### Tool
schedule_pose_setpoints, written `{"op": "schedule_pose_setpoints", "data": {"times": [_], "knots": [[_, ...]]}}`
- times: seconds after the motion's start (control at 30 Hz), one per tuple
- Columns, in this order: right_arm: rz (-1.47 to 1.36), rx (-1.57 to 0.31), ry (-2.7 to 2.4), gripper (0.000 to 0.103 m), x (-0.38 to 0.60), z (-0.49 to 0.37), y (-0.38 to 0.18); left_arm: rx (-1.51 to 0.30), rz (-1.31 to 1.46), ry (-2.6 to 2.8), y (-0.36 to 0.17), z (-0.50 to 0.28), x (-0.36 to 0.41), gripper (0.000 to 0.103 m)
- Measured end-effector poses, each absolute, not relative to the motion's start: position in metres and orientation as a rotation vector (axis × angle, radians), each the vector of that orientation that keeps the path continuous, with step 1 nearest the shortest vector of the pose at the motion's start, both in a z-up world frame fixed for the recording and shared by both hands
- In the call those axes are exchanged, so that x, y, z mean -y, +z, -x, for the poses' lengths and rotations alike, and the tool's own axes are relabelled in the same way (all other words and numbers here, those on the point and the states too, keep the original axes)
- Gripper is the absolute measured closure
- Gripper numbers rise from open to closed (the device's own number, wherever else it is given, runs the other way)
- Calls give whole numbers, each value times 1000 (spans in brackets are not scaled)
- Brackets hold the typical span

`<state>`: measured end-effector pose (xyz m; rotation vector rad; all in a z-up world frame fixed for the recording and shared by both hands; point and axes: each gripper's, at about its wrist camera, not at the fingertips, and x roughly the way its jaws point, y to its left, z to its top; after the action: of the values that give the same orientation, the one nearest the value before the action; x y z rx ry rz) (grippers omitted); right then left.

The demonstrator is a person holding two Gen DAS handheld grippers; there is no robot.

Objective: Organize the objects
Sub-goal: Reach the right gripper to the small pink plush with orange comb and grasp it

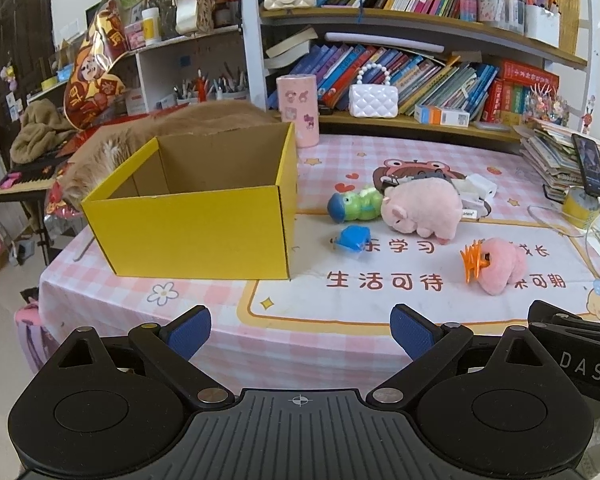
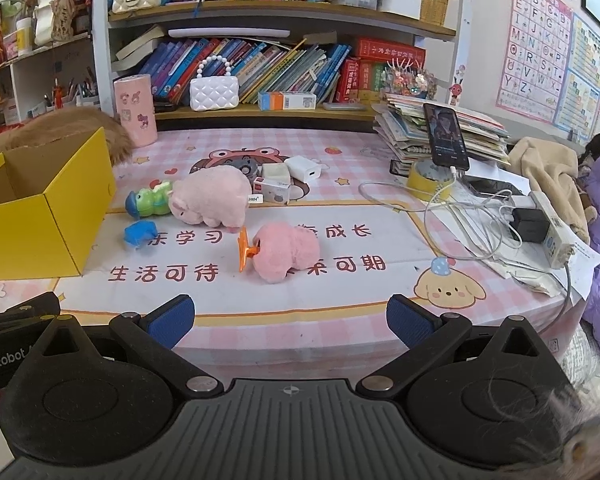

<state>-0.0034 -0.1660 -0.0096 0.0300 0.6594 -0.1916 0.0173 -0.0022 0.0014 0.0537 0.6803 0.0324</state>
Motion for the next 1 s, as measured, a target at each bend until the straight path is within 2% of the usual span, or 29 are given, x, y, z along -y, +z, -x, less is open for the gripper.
{"op": "schedule_pose_setpoints", "data": {"times": [0.5,1.0], "knots": [[-6,-681,-148,0,178,-27,-16,-713,-46,54,-5,-44,14,5],[25,-762,-29,0,203,-92,-41,-767,-4,103,-17,-91,35,5]]}}
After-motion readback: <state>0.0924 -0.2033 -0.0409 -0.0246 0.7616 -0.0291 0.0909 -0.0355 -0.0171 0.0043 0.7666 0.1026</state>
